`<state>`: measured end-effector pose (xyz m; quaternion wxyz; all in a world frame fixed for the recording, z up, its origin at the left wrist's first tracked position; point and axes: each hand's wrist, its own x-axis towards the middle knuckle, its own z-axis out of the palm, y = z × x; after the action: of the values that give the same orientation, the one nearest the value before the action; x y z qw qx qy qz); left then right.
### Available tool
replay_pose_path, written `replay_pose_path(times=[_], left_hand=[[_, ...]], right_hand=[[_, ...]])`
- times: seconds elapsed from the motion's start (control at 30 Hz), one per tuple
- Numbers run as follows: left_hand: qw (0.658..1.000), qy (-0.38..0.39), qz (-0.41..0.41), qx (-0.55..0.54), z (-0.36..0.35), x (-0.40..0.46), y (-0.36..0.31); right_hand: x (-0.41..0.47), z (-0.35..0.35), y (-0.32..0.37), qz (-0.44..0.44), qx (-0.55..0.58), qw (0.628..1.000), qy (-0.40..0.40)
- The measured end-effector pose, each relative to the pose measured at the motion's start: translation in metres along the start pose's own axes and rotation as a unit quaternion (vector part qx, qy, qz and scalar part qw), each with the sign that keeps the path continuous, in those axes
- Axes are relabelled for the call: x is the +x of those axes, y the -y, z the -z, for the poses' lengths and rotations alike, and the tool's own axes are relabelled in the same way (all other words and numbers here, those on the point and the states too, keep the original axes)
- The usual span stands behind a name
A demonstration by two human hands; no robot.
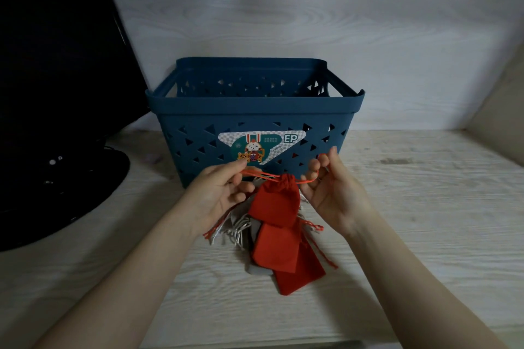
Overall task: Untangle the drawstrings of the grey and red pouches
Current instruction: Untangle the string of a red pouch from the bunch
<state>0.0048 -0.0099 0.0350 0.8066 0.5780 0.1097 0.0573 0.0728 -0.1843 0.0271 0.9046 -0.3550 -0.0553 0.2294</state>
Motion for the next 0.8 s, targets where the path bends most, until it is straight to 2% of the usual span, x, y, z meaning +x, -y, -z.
replay_pose_path(times=[0.1, 0.2, 0.23, 0.3, 0.37, 0.47, 0.53, 0.57, 0.63, 0.7, 0.8], left_hand=[[0.998, 0.028, 0.003, -0.055, -0.002, -0.001, -0.001], [0.998, 0.030, -0.004, -0.056, -0.009, -0.003, -0.001], [0.998, 0.029, -0.008, -0.046, -0.011, -0.003, 0.000], [0.999, 0.027, -0.014, -0.029, -0.015, -0.002, -0.001], [0.999, 0.022, -0.021, -0.019, -0.020, -0.002, -0.002], [0.999, 0.019, -0.043, 0.023, -0.026, -0.003, -0.002], [0.997, 0.023, -0.058, 0.049, -0.028, -0.004, -0.002], [0.996, 0.025, -0.064, 0.055, -0.028, -0.005, -0.002], [0.995, 0.032, -0.070, 0.066, -0.029, -0.007, -0.001], [0.994, 0.041, -0.074, 0.071, -0.029, -0.010, -0.001], [0.994, 0.062, -0.082, 0.024, -0.029, -0.013, -0.001]], right_hand=[[0.001, -0.001, -0.003, 0.007, -0.007, 1.000, 0.009], [-0.002, -0.005, -0.007, 0.051, -0.147, 0.988, 0.023], [-0.004, -0.008, -0.009, 0.068, -0.228, 0.971, 0.023], [-0.009, -0.015, -0.011, 0.106, -0.388, 0.915, 0.027], [-0.014, -0.021, -0.013, 0.138, -0.493, 0.857, 0.059], [-0.017, -0.027, -0.014, 0.151, -0.532, 0.827, 0.103], [-0.015, -0.028, -0.017, 0.172, -0.559, 0.807, 0.081], [-0.013, -0.028, -0.019, 0.180, -0.558, 0.807, 0.065], [-0.013, -0.028, -0.020, 0.171, -0.524, 0.833, 0.047], [-0.014, -0.029, -0.018, 0.154, -0.490, 0.856, 0.060], [-0.015, -0.027, -0.015, 0.118, -0.445, 0.886, 0.054]])
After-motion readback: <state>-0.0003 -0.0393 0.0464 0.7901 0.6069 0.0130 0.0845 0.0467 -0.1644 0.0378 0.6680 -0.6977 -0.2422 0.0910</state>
